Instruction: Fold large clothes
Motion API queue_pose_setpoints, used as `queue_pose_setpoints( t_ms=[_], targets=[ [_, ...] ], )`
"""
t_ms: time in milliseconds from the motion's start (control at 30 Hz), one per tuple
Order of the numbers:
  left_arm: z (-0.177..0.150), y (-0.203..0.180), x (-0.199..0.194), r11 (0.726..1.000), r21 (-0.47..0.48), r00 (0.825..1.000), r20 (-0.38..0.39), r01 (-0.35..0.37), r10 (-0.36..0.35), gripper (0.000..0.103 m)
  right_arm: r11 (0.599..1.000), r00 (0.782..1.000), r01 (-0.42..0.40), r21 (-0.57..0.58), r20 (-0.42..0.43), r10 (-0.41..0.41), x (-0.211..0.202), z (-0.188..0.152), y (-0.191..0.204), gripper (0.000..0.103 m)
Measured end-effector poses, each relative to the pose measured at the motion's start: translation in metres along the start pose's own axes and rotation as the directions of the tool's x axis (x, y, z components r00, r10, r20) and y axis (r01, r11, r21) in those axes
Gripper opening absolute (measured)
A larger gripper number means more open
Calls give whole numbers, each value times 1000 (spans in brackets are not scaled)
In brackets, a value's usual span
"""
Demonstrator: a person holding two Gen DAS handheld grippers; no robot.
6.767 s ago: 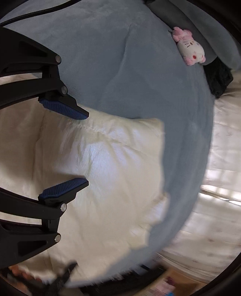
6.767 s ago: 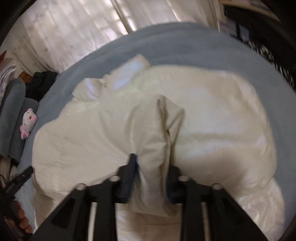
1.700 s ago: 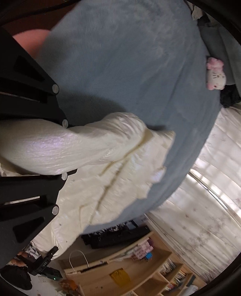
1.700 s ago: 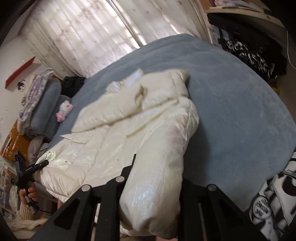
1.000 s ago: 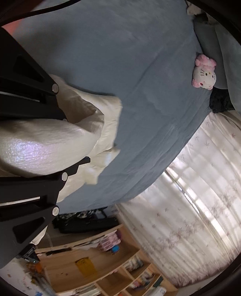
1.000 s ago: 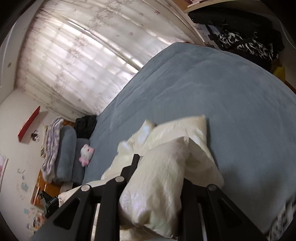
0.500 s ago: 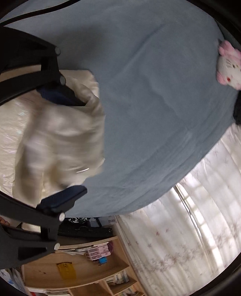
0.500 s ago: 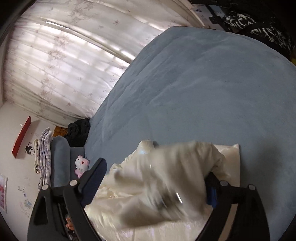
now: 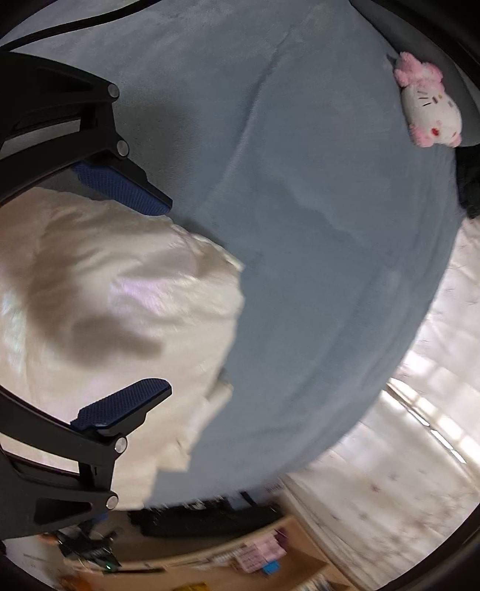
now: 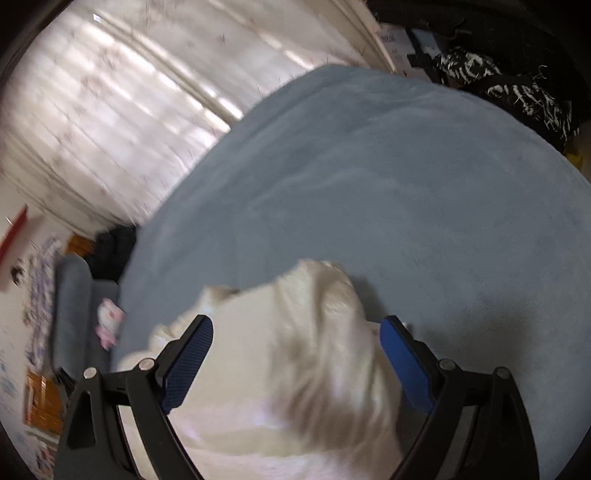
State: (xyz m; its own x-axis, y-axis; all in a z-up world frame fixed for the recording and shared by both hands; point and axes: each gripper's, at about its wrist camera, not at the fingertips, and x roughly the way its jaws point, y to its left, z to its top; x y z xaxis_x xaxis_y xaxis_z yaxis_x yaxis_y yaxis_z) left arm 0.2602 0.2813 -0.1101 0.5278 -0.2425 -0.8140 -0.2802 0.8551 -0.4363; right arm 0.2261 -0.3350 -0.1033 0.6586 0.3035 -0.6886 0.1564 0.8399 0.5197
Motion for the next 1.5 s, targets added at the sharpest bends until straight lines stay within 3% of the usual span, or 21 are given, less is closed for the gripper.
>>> queue_pose_setpoints(
  t_ms=[200,300,333,367,433,500,533,667,800,867,1033,1500],
  targets=[
    [-5,6,42,1000,22,997,-75,-11,13,89,999,995,10,-54,-94,-15,48,-4,-2,92],
    [-5,3,53,1000,26,997,-77,-13,15,88,998,993,7,-60,-121,-14,66,-9,2,91],
    [-5,3,54,1000,21,998,-61,-14,16,81,998,993,19,-59,-118,-26,69,-11,3,89],
    [-6,6,54,1000,23,999,-46,-17,18,73,998,993,26,-64,-113,-34,70,-12,5,76],
    [-6,-1,51,998,43,999,5,-54,54,36,993,993,56,-104,-95,-66,70,-15,11,49],
    [-6,-13,42,994,56,994,72,-91,87,22,986,994,86,-142,-58,-95,64,-14,19,25],
    [-6,-17,36,994,55,991,104,-96,90,19,982,994,101,-158,-17,-105,57,-13,24,23],
    [-8,-38,21,988,68,964,241,-137,117,17,966,980,177,-191,128,-154,42,-8,41,21],
    [-20,-42,48,953,106,936,247,-282,250,19,927,948,316,-203,115,-298,75,-16,35,23],
    [-30,-34,65,943,90,928,228,-320,294,23,914,935,353,-201,114,-336,88,-22,28,27],
    [-45,-4,73,961,-11,935,231,-275,270,33,918,928,363,-162,149,-341,100,-29,19,29],
    [-47,11,88,972,-74,940,246,-223,234,42,941,940,320,-110,163,-301,114,-35,6,37]
  ],
)
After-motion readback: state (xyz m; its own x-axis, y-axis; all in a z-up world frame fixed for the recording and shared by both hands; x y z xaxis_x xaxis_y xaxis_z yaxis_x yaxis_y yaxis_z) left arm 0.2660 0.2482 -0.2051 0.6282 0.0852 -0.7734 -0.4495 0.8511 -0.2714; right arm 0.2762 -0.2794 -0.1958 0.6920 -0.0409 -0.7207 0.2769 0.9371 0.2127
